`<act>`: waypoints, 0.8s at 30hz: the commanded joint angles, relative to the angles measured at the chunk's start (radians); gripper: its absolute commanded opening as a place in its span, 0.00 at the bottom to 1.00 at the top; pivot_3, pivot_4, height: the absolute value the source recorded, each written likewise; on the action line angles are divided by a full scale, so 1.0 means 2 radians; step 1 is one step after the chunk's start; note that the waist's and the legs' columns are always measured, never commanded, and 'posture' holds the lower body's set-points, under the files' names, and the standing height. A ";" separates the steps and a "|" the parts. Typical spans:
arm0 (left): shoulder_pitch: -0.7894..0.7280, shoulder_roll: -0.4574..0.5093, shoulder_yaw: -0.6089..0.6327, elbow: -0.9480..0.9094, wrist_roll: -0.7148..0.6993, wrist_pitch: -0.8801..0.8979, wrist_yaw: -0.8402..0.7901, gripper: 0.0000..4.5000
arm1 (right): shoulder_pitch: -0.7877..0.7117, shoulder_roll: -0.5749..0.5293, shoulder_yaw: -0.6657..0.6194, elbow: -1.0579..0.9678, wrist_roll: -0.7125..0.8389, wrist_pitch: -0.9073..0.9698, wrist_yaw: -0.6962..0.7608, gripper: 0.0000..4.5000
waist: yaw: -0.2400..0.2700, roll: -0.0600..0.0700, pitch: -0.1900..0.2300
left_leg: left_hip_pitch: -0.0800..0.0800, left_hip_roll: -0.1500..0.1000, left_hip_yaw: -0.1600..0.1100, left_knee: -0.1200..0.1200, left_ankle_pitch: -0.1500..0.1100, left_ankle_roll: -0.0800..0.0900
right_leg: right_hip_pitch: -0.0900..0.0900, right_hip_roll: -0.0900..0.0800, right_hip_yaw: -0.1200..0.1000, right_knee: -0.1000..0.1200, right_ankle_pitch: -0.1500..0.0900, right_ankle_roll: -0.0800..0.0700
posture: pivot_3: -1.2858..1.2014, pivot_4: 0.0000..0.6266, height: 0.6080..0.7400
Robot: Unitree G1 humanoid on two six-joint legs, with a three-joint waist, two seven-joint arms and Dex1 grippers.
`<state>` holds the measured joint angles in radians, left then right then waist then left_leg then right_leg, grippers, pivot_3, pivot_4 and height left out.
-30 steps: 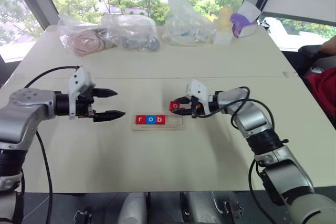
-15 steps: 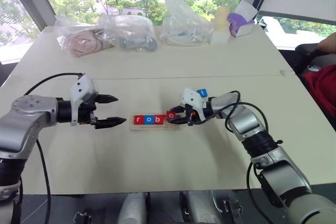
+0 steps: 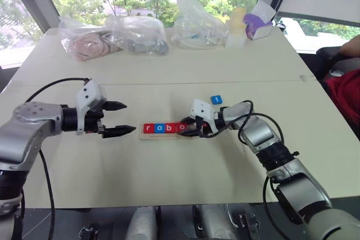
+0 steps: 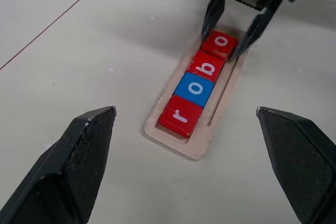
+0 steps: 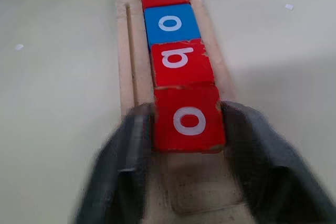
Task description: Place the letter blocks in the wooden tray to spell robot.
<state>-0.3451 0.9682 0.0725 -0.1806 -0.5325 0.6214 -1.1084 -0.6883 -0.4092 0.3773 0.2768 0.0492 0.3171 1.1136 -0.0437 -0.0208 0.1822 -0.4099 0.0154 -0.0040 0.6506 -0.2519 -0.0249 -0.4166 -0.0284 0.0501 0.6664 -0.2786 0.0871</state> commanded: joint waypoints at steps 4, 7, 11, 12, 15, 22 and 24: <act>-0.003 -0.001 0.014 -0.014 -0.002 -0.003 0.004 1.00 | -0.012 -0.002 -0.021 -0.010 0.003 -0.025 -0.015 0.99 | 0.000 0.000 0.000 | 0.000 0.000 0.000 0.000 0.000 0.000 | 0.000 0.000 0.000 0.000 0.000 0.000 | 0.52 0.24 0.96; -0.002 -0.004 0.013 -0.018 -0.003 -0.002 0.006 1.00 | -0.008 -0.015 -0.040 -0.033 0.012 -0.025 -0.020 0.99 | 0.000 0.000 0.000 | 0.000 0.000 0.000 0.000 0.000 0.000 | 0.000 0.000 0.000 0.000 0.000 0.000 | 0.52 0.24 0.96; 0.002 -0.006 0.016 -0.023 -0.004 0.000 0.008 1.00 | 0.016 -0.042 -0.057 -0.074 0.013 -0.024 -0.025 0.99 | 0.001 0.000 0.000 | 0.000 0.000 0.000 0.000 0.000 0.000 | 0.000 0.000 0.000 0.000 0.000 0.000 | 0.52 0.24 0.96; 0.003 -0.006 0.016 -0.025 -0.005 0.001 0.009 1.00 | 0.025 -0.051 -0.063 -0.086 0.012 -0.025 -0.028 0.99 | 0.002 0.000 0.000 | 0.000 0.000 0.000 0.000 0.000 0.000 | 0.000 0.000 0.000 0.000 0.000 0.000 | 0.52 0.24 0.96; 0.002 -0.006 0.019 -0.033 -0.014 0.006 0.008 1.00 | 0.046 -0.066 -0.096 -0.116 0.020 0.002 -0.054 0.99 | 0.001 0.000 0.000 | 0.000 0.000 0.000 0.000 0.000 0.000 | 0.000 0.000 0.000 0.000 0.000 0.000 | 0.52 0.24 0.96; -0.028 -0.029 0.022 -0.054 -0.051 0.030 0.023 1.00 | 0.065 -0.018 -0.220 -0.128 0.052 0.168 -0.230 0.99 | 0.001 0.000 0.000 | 0.000 0.000 0.000 0.000 0.000 0.000 | 0.001 0.000 0.000 0.000 0.000 0.000 | 0.52 0.24 0.96; -0.036 -0.040 0.012 -0.055 -0.046 0.029 0.030 1.00 | 0.069 0.006 -0.236 -0.134 0.057 0.201 -0.272 0.99 | 0.000 0.000 0.000 | 0.001 0.000 0.000 0.000 0.000 0.000 | 0.001 0.000 0.000 0.000 0.000 0.000 | 0.52 0.24 0.96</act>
<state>-0.4023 0.8964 0.0866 -0.2670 -0.6168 0.6799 -1.0604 -0.5533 -0.4231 -0.0608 0.0474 0.1414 0.6642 0.6411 -0.0433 -0.0213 0.1819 -0.4084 0.0154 -0.0047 0.6504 -0.2516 -0.0254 -0.4145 -0.0282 0.0504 0.6663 -0.2786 0.0870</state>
